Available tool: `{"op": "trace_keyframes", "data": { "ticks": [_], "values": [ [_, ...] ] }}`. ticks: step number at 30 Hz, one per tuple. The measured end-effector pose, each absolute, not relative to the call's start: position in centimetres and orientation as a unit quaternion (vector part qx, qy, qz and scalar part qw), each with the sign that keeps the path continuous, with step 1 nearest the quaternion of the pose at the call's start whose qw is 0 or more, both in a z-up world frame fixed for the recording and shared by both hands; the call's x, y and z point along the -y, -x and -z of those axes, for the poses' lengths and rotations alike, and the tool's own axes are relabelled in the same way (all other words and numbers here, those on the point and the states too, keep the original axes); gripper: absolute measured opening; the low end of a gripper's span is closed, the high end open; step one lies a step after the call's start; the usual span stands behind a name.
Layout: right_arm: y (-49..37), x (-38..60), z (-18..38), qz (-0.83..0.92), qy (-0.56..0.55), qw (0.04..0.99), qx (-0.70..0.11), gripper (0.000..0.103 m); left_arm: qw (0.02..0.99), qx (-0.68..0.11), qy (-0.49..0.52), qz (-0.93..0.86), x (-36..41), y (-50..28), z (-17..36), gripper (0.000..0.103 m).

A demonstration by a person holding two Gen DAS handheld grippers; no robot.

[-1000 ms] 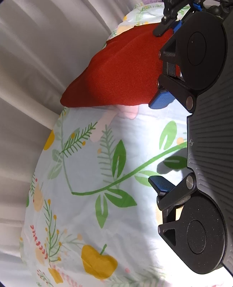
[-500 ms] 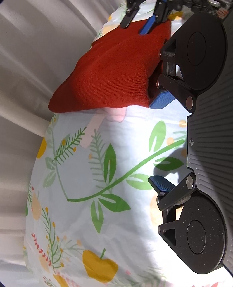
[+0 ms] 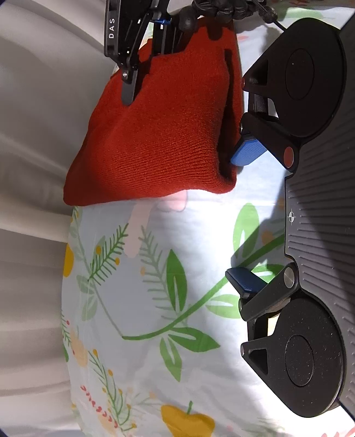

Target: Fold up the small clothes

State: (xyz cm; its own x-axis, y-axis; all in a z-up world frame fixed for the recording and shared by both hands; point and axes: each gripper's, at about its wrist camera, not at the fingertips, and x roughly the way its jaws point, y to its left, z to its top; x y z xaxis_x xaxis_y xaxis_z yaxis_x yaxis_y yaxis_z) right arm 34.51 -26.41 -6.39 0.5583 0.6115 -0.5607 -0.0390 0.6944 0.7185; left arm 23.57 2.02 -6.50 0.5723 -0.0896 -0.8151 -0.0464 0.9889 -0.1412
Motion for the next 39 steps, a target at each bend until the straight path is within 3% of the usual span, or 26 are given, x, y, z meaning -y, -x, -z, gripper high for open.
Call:
{"op": "trace_keyframes", "data": {
  "ticks": [1,9,16,21,24,26,27,31,34,36,37,38,39],
  "values": [
    [-34.5,25.7,5.8,-0.193,-0.309,0.831,-0.421,0.012,0.883,-0.463,0.072,0.010,-1.9,-23.7,6.5,0.087],
    [-30.6,22.0,-1.8,-0.129,-0.010,0.943,-0.308,0.010,0.886,-0.459,0.060,0.006,-0.5,-24.3,5.9,0.087],
    [-30.1,23.7,-0.2,-0.042,0.098,0.947,-0.303,0.010,0.891,-0.451,0.051,0.033,1.5,-24.2,5.6,0.090],
    [-30.1,27.0,1.4,-0.020,0.018,0.938,-0.344,0.014,0.889,-0.455,0.041,0.033,2.3,-24.4,5.9,0.090],
    [-27.5,30.7,0.9,-0.020,-0.078,0.939,-0.335,0.029,0.888,-0.456,0.044,0.033,2.2,-24.5,6.0,0.090],
    [-25.0,33.3,0.8,-0.015,-0.148,0.932,-0.331,0.048,0.887,-0.457,0.047,0.032,2.2,-24.6,6.0,0.090],
    [-23.8,34.5,1.1,-0.018,-0.187,0.924,-0.334,0.050,0.887,-0.458,0.047,0.032,2.2,-24.5,6.0,0.090],
    [-20.8,36.4,2.9,-0.060,-0.299,0.883,-0.358,0.053,0.886,-0.460,0.043,0.031,2.8,-24.7,6.2,0.090],
    [-21.4,34.9,3.6,-0.064,-0.295,0.877,-0.373,0.054,0.885,-0.463,0.041,0.030,3.3,-24.9,6.4,0.090],
    [-22.2,33.6,3.8,-0.048,-0.262,0.883,-0.386,0.053,0.885,-0.463,0.037,0.032,3.7,-24.9,6.4,0.089],
    [-22.4,33.4,3.9,-0.034,-0.253,0.884,-0.391,0.041,0.886,-0.462,0.034,0.035,3.9,-24.9,6.4,0.089],
    [-22.7,33.1,4.0,-0.031,-0.251,0.885,-0.391,0.022,0.887,-0.460,0.029,0.035,4.0,-24.9,6.3,0.089],
    [-22.7,33.1,3.9,-0.039,-0.257,0.884,-0.389,0.018,0.888,-0.458,0.025,0.035,4.1,-24.9,6.3,0.089]
  ]
}}
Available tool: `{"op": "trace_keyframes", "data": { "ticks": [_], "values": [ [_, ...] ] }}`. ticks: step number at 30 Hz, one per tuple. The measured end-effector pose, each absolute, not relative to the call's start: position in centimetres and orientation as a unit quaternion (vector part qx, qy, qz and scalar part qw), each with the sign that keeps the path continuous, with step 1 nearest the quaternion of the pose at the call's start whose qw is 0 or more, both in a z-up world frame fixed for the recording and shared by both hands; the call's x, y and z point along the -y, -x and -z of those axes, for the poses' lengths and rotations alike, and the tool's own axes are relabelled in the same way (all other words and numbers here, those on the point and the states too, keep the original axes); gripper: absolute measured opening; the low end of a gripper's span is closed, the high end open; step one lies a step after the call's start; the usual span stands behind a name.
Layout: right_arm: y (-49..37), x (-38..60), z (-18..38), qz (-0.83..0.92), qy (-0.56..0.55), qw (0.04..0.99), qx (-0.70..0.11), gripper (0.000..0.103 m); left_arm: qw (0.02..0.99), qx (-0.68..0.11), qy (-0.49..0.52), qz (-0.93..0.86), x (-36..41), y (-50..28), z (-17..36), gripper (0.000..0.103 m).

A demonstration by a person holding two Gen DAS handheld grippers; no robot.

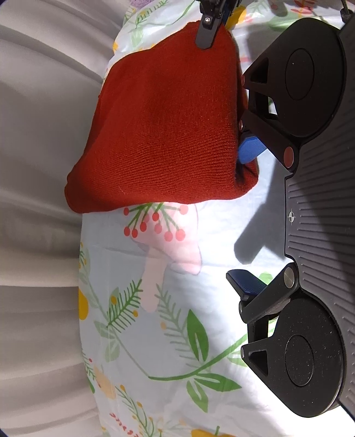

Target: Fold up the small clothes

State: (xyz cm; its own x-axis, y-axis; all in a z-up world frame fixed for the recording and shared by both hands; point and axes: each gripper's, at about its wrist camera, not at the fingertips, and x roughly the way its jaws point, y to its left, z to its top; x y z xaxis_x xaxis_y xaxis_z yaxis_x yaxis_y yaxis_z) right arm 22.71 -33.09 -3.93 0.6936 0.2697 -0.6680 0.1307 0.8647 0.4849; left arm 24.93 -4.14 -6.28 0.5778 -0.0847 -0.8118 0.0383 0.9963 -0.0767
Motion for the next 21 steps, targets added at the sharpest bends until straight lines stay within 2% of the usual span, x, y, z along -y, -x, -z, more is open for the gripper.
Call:
{"op": "trace_keyframes", "data": {
  "ticks": [5,8,10,15,17,18,21],
  "values": [
    [-21.3,37.5,5.2,-0.132,-0.473,0.811,-0.319,0.017,0.889,-0.456,0.037,0.030,3.3,-25.1,6.2,0.090],
    [-21.6,37.6,5.5,-0.054,-0.386,0.844,-0.368,0.018,0.881,-0.469,0.050,0.038,2.8,-25.1,6.4,0.090],
    [-21.5,37.2,5.8,-0.064,-0.366,0.848,-0.378,0.021,0.874,-0.480,0.052,0.047,2.2,-25.0,6.4,0.090],
    [-20.8,38.9,3.9,-0.030,-0.355,0.869,-0.343,0.043,0.853,-0.514,0.079,0.055,-2.2,-24.8,4.6,0.089],
    [-21.1,39.4,3.0,-0.032,-0.354,0.877,-0.323,0.060,0.863,-0.497,0.091,0.016,-3.9,-25.2,3.3,0.089],
    [-21.6,39.5,2.6,-0.044,-0.355,0.879,-0.315,0.063,0.871,-0.482,0.096,-0.002,-4.3,-25.6,2.7,0.089],
    [-24.7,37.0,1.6,-0.094,-0.363,0.874,-0.308,0.064,0.889,-0.439,0.131,-0.028,-3.9,-28.1,1.1,0.089]
  ]
}}
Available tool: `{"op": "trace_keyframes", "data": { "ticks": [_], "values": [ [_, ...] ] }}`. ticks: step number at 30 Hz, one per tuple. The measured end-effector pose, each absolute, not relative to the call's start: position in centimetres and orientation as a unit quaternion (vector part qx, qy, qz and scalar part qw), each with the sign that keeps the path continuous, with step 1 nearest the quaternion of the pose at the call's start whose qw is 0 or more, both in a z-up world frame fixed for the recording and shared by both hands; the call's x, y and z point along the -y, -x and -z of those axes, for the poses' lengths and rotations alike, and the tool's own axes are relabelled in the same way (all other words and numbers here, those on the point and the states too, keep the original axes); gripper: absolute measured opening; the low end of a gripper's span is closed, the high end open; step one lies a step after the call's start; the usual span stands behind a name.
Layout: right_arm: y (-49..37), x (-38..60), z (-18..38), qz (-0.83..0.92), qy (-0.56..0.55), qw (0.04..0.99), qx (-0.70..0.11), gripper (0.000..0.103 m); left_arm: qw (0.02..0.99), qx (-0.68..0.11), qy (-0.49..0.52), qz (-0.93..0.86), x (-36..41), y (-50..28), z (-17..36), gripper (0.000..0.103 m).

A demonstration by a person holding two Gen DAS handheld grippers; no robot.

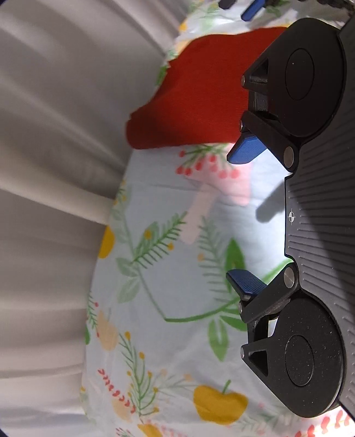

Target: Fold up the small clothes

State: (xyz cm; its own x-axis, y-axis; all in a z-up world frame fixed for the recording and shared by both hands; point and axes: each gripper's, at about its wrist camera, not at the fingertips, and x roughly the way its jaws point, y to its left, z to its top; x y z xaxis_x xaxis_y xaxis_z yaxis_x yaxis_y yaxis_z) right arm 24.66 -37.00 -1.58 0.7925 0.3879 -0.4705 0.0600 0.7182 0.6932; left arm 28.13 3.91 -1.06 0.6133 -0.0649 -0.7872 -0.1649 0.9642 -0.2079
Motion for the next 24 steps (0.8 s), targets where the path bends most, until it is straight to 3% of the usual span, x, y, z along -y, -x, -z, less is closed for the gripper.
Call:
{"op": "trace_keyframes", "data": {
  "ticks": [1,3,4,5,7,10,15,19,24],
  "values": [
    [-26.2,35.7,1.4,-0.108,-0.363,0.872,-0.311,0.063,0.892,-0.427,0.146,-0.029,-3.3,-29.2,0.8,0.089],
    [-29.6,32.9,1.2,-0.131,-0.356,0.867,-0.324,0.045,0.896,-0.410,0.166,-0.037,-1.8,-31.2,0.5,0.089],
    [-31.6,31.6,1.5,-0.140,-0.353,0.861,-0.339,0.025,0.898,-0.402,0.173,-0.041,-0.8,-32.2,0.5,0.089],
    [-33.7,30.4,2.0,-0.142,-0.346,0.857,-0.355,0.016,0.901,-0.394,0.175,-0.044,0.0,-33.1,0.4,0.089],
    [-36.9,28.6,3.2,-0.115,-0.317,0.860,-0.384,0.013,0.909,-0.378,0.172,-0.042,2.1,-34.8,0.7,0.090],
    [-39.0,29.3,4.7,-0.072,-0.287,0.877,-0.378,0.000,0.919,-0.361,0.157,-0.032,4.8,-37.1,1.3,0.092],
    [-37.0,33.0,6.9,-0.053,-0.365,0.875,-0.313,0.000,0.936,-0.336,0.107,-0.014,8.2,-39.6,3.8,0.095],
    [-36.0,31.5,6.5,-0.038,-0.306,0.903,-0.300,0.000,0.927,-0.369,0.069,-0.019,8.7,-40.7,6.8,0.097],
    [-36.8,30.7,6.7,-0.028,-0.281,0.914,-0.292,0.000,0.932,-0.356,0.058,-0.025,8.6,-40.6,7.3,0.099]
  ]
}}
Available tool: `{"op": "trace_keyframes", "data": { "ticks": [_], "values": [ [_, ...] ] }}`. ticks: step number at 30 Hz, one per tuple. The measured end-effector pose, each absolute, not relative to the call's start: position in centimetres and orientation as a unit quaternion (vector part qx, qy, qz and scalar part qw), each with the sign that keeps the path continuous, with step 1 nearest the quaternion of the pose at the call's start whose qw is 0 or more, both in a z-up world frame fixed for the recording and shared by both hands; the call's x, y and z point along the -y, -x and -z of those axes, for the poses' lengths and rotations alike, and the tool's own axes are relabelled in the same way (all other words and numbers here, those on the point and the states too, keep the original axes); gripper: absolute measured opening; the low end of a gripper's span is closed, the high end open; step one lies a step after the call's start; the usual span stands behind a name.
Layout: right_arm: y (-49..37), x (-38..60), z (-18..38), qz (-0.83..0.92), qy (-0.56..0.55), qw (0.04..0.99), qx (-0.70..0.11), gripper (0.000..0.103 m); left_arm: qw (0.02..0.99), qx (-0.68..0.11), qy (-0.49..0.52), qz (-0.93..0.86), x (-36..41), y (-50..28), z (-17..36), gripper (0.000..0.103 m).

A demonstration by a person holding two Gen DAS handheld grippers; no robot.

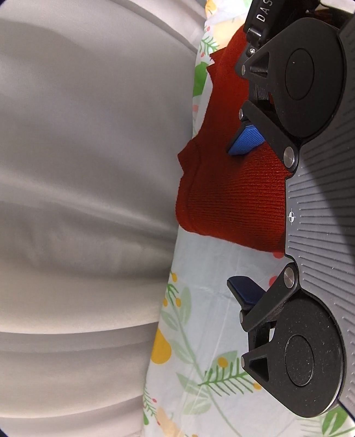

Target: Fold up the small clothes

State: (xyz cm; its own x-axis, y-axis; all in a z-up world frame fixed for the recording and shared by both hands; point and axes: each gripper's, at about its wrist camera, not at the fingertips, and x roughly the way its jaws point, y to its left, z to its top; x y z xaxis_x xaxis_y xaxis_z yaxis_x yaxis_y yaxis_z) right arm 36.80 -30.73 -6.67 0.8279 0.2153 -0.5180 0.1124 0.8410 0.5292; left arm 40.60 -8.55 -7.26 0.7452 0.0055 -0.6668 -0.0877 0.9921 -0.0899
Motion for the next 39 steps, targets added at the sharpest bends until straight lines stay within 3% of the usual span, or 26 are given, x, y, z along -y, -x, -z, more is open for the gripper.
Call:
{"op": "trace_keyframes", "data": {
  "ticks": [8,19,24,26,28,30,32,39],
  "values": [
    [-35.8,31.1,5.7,-0.054,-0.290,0.905,-0.308,0.001,0.936,-0.349,0.040,-0.028,8.8,-40.0,6.9,0.099],
    [-26.3,30.1,4.0,-0.073,-0.166,0.927,-0.328,0.002,0.936,-0.350,0.039,-0.029,8.7,-38.9,6.3,0.100],
    [-22.2,33.3,3.6,-0.102,-0.230,0.905,-0.343,0.002,0.927,-0.361,0.096,0.045,5.9,-32.5,5.8,0.100],
    [-20.6,34.6,3.9,-0.096,-0.266,0.895,-0.346,0.010,0.926,-0.356,0.108,0.055,4.4,-28.7,5.6,0.100],
    [-19.5,35.6,4.5,-0.093,-0.305,0.881,-0.350,0.011,0.928,-0.354,0.102,0.051,3.1,-25.5,5.3,0.100],
    [-18.8,36.2,4.8,-0.095,-0.338,0.867,-0.354,0.022,0.930,-0.357,0.080,0.042,2.4,-22.8,5.1,0.100],
    [-18.6,36.3,4.9,-0.098,-0.354,0.859,-0.356,0.041,0.932,-0.356,0.050,0.041,2.3,-21.1,5.0,0.100],
    [-18.8,35.9,6.0,-0.080,-0.374,0.845,-0.374,0.043,0.926,-0.377,-0.016,0.035,4.8,-21.8,6.7,0.100]
  ]
}}
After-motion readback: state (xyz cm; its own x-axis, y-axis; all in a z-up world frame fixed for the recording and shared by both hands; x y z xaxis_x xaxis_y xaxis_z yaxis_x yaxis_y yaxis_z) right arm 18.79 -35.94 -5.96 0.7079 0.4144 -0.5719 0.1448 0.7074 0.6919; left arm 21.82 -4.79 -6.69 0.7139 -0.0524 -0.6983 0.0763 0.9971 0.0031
